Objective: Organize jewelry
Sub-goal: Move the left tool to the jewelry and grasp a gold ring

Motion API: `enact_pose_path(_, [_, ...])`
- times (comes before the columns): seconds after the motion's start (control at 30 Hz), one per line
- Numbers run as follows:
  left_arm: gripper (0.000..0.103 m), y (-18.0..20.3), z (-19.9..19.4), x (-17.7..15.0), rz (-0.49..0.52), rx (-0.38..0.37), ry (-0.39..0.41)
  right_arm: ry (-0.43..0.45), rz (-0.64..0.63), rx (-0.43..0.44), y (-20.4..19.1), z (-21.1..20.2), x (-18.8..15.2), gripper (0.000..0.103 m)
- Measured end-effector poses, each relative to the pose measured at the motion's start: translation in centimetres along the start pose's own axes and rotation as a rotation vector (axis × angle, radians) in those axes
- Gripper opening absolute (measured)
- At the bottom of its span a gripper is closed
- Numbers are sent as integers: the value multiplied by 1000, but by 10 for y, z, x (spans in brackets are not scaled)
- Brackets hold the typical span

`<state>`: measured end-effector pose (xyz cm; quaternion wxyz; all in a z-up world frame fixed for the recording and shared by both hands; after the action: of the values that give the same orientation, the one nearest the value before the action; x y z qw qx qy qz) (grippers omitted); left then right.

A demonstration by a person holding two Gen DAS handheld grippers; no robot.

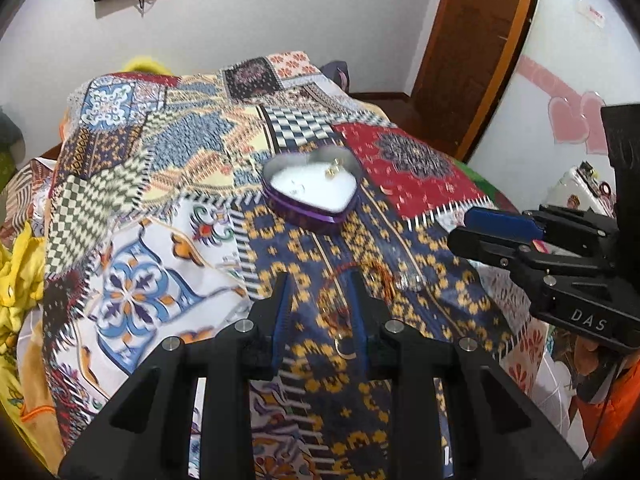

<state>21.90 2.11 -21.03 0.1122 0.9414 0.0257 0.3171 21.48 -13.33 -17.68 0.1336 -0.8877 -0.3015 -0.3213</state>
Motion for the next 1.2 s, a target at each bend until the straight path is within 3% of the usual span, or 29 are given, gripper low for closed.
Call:
enact_pose_path(0.47, [27, 8, 30, -39, 41, -23, -119, -89, -17, 19, -3, 21, -28, 27])
enact_pose_path(0.77, [27, 4, 34, -40, 18, -55, -112, -138, -64, 40, -5, 43, -28, 27])
enact_pose_path(1.03, [25, 7, 36, -44, 44, -27, -73, -150, -81, 102, -10, 54, -27, 27])
enact_pose_path(1.2, [20, 8, 36, -45, 52, -8, -65, -134, -100, 76, -15, 54, -29, 27])
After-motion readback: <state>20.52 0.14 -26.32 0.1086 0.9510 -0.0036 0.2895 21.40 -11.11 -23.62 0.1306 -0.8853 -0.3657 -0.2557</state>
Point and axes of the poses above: each gripper's, at about its wrist camera, not at the fingertips, and z roughly the way its jaws point, y to its right, x to its top, the point moved 3 cm from there along z, roughly the way its jaws point, and after that the axes turned 9 degrees about -z, right-handed, at the moved point
